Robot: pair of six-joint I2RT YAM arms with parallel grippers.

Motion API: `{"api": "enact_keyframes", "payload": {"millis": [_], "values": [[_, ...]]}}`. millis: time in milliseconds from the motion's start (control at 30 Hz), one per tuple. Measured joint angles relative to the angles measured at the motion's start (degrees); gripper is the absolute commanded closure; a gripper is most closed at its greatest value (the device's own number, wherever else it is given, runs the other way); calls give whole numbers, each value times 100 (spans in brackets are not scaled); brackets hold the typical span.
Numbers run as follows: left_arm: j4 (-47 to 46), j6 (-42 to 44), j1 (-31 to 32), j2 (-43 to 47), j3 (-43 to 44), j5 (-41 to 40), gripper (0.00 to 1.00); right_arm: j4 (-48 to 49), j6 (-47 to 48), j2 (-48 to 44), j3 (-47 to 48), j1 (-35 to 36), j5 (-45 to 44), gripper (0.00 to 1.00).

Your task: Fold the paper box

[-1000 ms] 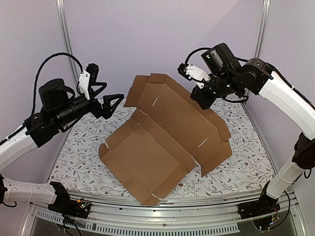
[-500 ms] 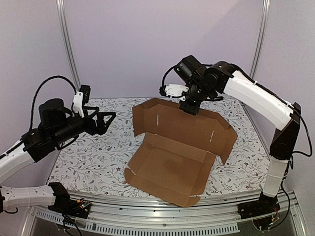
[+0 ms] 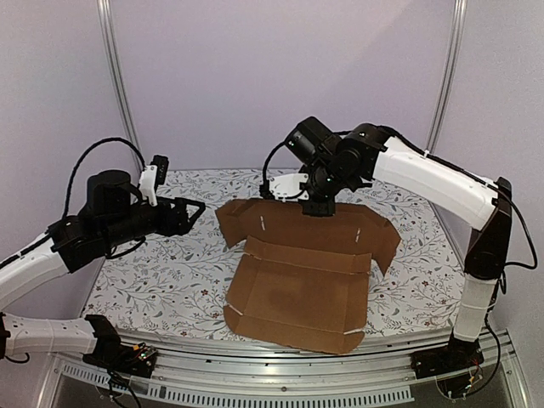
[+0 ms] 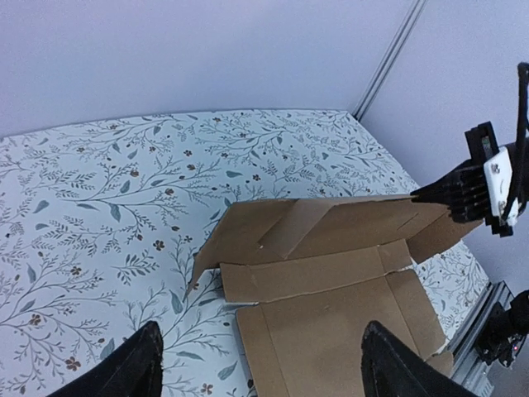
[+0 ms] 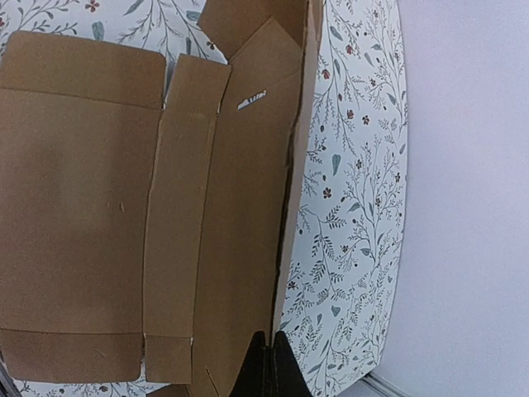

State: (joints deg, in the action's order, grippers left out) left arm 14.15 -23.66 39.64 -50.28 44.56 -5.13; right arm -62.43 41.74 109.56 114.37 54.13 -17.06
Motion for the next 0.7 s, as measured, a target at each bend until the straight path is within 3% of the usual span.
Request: {"api": "enact_keyframes", "payload": {"millis": [167,367,700], "values": [[-11,-170,4,-535,479,282,70,310,107,-72,-435,186,-59,100],[-129,-413,4,-1342,1080,782,100,514,105,-291,-669,293,-103,100],[-173,-546,4,-2280,1464,1270,100,588,68,-448,-723,363,-179,100]]}}
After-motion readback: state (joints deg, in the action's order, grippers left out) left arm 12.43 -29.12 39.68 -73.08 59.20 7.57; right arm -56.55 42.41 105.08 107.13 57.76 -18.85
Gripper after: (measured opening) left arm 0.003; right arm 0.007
